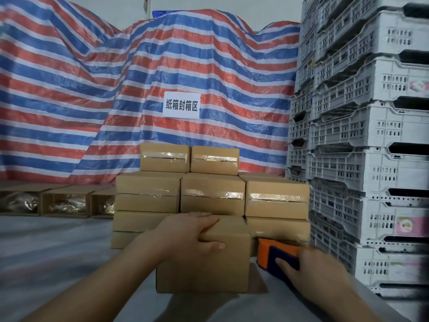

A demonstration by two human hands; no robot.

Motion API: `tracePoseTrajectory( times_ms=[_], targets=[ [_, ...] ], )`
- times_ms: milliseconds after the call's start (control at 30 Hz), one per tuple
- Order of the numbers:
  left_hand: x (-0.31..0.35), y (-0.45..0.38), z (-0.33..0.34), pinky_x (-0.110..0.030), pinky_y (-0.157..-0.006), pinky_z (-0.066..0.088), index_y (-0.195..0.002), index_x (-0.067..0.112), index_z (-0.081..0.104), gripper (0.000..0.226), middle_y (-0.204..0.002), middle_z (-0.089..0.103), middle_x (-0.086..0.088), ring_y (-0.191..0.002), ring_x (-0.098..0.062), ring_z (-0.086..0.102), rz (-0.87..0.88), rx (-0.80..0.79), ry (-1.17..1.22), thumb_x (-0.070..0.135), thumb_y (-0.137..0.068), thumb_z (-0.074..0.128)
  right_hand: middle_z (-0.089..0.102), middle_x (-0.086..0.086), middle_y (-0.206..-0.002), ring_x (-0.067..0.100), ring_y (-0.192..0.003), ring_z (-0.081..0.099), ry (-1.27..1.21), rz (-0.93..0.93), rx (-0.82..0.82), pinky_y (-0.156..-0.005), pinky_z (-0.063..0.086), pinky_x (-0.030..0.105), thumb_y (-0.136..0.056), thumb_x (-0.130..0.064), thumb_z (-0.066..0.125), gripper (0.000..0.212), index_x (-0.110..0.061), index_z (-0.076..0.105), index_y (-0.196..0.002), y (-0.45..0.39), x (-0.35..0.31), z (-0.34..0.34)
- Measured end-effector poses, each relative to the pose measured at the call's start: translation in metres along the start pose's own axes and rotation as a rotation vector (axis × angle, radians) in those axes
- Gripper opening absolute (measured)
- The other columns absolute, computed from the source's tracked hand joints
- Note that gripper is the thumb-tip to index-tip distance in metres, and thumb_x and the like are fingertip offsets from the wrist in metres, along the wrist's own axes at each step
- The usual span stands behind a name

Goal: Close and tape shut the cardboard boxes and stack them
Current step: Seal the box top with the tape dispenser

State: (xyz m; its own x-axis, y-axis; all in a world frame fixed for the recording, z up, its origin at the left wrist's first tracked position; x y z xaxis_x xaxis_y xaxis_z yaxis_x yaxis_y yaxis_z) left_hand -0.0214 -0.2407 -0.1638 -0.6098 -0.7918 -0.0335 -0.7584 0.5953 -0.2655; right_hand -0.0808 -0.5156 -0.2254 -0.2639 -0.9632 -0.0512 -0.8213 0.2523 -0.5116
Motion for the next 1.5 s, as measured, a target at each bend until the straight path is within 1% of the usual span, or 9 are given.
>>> tracePoseTrajectory(
  times_ms=[167,267,433,667,767,900,1100,1300,1500],
  targets=[
    [0.003,0.010,-0.007,-0.038,-0.111,0.025,-0.151,0.045,0.017,0.077,-0.160,0.019,0.016,-0.144,-0.013,0.024,-0.012,-0.053,0.088,0.082,-0.084,0.022,0.056,-0.010,-0.069,0.010,-0.069,0.062,0.061,0.018,0.061,-0.057,0.048,0.026,-0.084,-0.087,0.022,0.072,-0.026,0.059,-0.072,-0.010,0.003,0.002],
    [-0.002,0.007,-0.010,-0.038,-0.110,0.024,-0.149,0.040,0.030,0.071,-0.156,0.032,0.011,-0.143,-0.015,0.029,-0.085,-0.096,0.393,0.077,-0.090,0.019,0.057,-0.009,-0.066,0.012,-0.069,0.064,-0.027,0.098,0.072,-0.053,0.044,0.027,-0.081,-0.088,0.025,0.074,-0.025,0.063,-0.074,-0.022,0.010,-0.006],
    [-0.010,0.002,-0.017,-0.032,-0.095,0.043,-0.115,0.032,0.065,0.039,-0.111,0.065,0.005,-0.104,-0.011,0.057,-0.202,0.039,0.717,0.048,-0.102,0.032,0.062,0.003,-0.045,0.016,-0.044,0.061,-0.747,0.189,0.110,-0.048,0.041,0.029,-0.073,-0.085,0.039,0.081,-0.012,0.068,-0.056,-0.053,0.006,-0.059],
    [-0.016,0.001,-0.028,-0.023,-0.095,0.036,-0.118,0.009,0.069,0.063,-0.118,0.070,-0.006,-0.098,-0.010,0.061,-0.395,0.061,1.130,0.037,-0.108,0.014,0.075,0.010,-0.075,0.018,-0.057,0.070,-1.337,0.058,-0.250,-0.057,0.055,0.029,-0.085,-0.062,0.065,0.051,-0.013,0.075,-0.091,-0.093,-0.072,-0.110],
    [-0.022,0.000,-0.026,-0.018,-0.091,0.040,-0.113,0.004,0.071,0.072,-0.111,0.073,-0.009,-0.096,-0.009,0.066,-0.424,0.092,1.297,0.044,-0.106,0.011,0.077,0.011,-0.081,0.018,-0.061,0.071,-1.310,-0.055,-0.368,-0.057,0.057,0.027,-0.086,-0.057,0.066,0.049,-0.011,0.070,-0.104,-0.100,-0.103,-0.111],
    [-0.030,0.001,-0.024,-0.033,-0.106,0.041,-0.109,0.002,0.070,0.083,-0.102,0.075,-0.011,-0.104,-0.021,0.068,-0.381,0.118,1.447,0.054,-0.103,0.006,0.077,0.014,-0.087,0.019,-0.064,0.072,-1.245,-0.125,-0.427,-0.058,0.058,0.024,-0.074,-0.061,0.068,0.064,-0.008,0.067,-0.110,-0.105,-0.118,-0.110],
    [-0.032,0.003,-0.030,-0.043,-0.108,0.042,-0.110,-0.004,0.065,0.067,-0.102,0.073,-0.019,-0.101,-0.030,0.070,-0.315,0.158,1.621,0.048,-0.105,0.023,0.077,0.017,-0.092,0.021,-0.068,0.072,-1.200,-0.150,-0.479,-0.065,0.058,0.029,-0.074,-0.061,0.067,0.067,-0.007,0.066,-0.113,-0.110,-0.120,-0.107],
    [-0.038,0.004,-0.034,-0.031,-0.071,0.060,-0.117,-0.002,0.061,0.044,-0.102,0.073,-0.017,-0.094,-0.028,0.073,-0.296,0.202,1.773,0.037,-0.101,0.049,0.076,0.018,-0.095,0.023,-0.071,0.072,-1.158,-0.171,-0.480,-0.071,0.057,0.031,-0.069,-0.064,0.068,0.072,-0.007,0.066,-0.113,-0.111,-0.124,-0.107],
    [-0.039,-0.001,-0.034,-0.029,-0.072,0.059,-0.118,0.006,0.062,0.028,-0.098,0.076,-0.008,-0.091,-0.020,0.073,-0.270,0.235,1.748,0.023,-0.095,0.060,0.076,0.017,-0.096,0.025,-0.076,0.071,-1.109,-0.181,-0.464,-0.079,0.054,0.036,-0.070,-0.065,0.065,0.070,-0.009,0.066,-0.113,-0.113,-0.127,-0.108]
  ],
)
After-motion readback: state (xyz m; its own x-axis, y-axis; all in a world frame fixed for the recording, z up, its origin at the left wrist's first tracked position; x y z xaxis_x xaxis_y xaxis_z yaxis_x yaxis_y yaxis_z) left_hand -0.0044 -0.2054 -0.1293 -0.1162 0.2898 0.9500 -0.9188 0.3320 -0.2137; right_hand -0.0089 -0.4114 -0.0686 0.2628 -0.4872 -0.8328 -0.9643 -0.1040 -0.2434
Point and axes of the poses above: each hand's wrist, its own y-axis away from the middle knuckle, its own z-axis out of the palm, x = y × z, the point moved 5 cm from there along -y, towards the middle knuckle
